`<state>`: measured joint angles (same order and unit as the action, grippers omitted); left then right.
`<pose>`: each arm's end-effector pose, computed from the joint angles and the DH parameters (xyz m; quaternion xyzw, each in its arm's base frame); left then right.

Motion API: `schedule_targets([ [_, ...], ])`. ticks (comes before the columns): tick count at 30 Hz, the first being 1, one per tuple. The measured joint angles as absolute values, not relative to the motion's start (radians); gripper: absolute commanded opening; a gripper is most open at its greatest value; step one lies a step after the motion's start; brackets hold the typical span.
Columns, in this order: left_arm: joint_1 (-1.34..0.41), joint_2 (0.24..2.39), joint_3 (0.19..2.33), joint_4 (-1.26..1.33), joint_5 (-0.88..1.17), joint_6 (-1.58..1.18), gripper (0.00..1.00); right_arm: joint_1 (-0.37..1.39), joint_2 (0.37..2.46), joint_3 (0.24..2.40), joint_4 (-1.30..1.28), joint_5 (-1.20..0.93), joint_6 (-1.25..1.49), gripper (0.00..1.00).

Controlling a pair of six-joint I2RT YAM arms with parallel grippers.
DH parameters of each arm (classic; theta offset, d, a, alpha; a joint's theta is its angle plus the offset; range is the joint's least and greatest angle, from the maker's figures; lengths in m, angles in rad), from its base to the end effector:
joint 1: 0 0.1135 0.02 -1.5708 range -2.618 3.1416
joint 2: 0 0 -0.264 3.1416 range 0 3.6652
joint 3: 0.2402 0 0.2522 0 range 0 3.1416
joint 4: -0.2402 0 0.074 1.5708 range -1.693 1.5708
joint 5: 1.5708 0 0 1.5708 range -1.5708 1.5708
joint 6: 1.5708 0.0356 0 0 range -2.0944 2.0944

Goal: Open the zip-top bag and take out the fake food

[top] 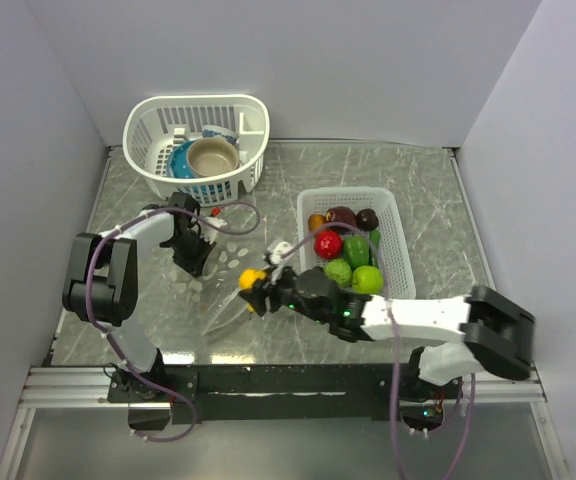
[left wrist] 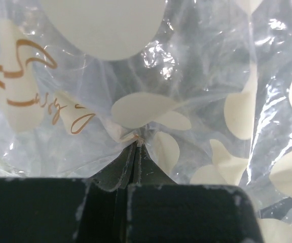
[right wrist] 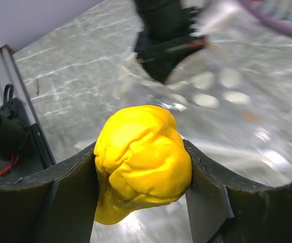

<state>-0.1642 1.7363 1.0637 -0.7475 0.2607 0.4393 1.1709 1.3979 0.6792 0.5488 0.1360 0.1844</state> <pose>0.3031 -0.0595 0.1610 0.3032 0.9411 -0.1182 0.0917 0.1236 0.2801 0.2390 -0.3226 0.6926 0.3627 0.5336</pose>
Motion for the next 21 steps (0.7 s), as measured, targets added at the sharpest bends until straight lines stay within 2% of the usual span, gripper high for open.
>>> schedule_targets([
  [5, -0.14, 1.736, 1.077, -0.759, 0.292, 0.459, 0.01, 1.124, 1.11, 0.548, 0.476, 0.322, 0.193, 0.0],
  [9, -0.119, 1.724, 1.154, -0.831, 0.375, 0.492, 0.01, 0.981, 0.97, 0.514, 0.437, 0.517, 0.233, 0.0],
  [14, -0.117, 1.649, 1.313, -0.93, 0.506, 0.524, 0.01, 0.809, 1.0, 0.557, 0.315, 0.698, 0.319, 0.0],
  [16, -0.117, 1.61, 1.363, -0.96, 0.55, 0.538, 0.03, 0.761, 1.061, 0.604, 0.232, 0.743, 0.363, 0.06],
  [17, -0.117, 1.591, 1.381, -0.977, 0.571, 0.543, 0.05, 0.74, 1.095, 0.63, 0.191, 0.758, 0.384, 0.28],
  [18, -0.117, 1.573, 1.392, -0.994, 0.589, 0.55, 0.16, 0.726, 1.126, 0.651, 0.157, 0.767, 0.401, 0.5],
  [19, -0.117, 1.558, 1.398, -1.009, 0.604, 0.558, 0.32, 0.717, 1.148, 0.667, 0.133, 0.768, 0.41, 0.77],
  [20, -0.117, 1.547, 1.398, -1.019, 0.612, 0.565, 0.53, 0.714, 1.165, 0.677, 0.114, 0.764, 0.416, 1.0],
  [21, -0.117, 1.537, 1.395, -1.031, 0.617, 0.568, 0.71, 0.711, 1.184, 0.688, 0.094, 0.759, 0.423, 1.0],
])
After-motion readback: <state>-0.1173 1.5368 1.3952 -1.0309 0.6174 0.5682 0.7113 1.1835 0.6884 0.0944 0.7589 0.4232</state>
